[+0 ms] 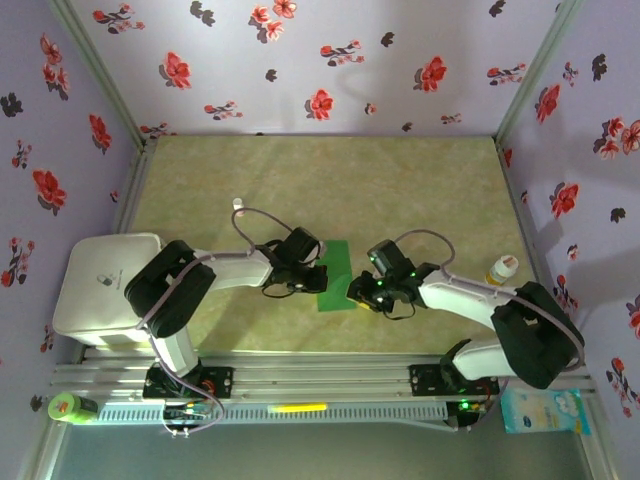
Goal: Fold a paper plane with a square sheet of paper (pick it up from the middle)
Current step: Turn over the paper at the center of the table.
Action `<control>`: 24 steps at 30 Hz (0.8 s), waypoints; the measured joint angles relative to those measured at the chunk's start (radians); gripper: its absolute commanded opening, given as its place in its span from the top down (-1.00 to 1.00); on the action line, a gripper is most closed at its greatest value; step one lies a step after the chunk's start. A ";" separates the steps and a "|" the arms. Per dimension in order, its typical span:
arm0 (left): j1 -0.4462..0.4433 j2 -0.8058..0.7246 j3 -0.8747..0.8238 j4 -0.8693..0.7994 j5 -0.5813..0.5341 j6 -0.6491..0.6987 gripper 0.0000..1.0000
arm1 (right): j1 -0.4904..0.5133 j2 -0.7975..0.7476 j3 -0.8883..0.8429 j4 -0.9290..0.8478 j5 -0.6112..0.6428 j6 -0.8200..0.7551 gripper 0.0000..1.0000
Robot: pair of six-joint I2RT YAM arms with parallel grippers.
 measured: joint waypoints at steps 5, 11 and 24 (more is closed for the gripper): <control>0.000 -0.001 -0.011 0.027 0.003 0.000 0.95 | 0.011 0.024 0.001 0.007 0.000 0.004 0.34; 0.000 -0.001 -0.012 0.029 0.003 -0.001 0.95 | 0.016 0.054 0.001 0.013 0.000 0.005 0.34; 0.000 -0.001 -0.015 0.039 0.003 -0.003 0.95 | 0.020 0.089 0.018 0.126 0.019 0.015 0.10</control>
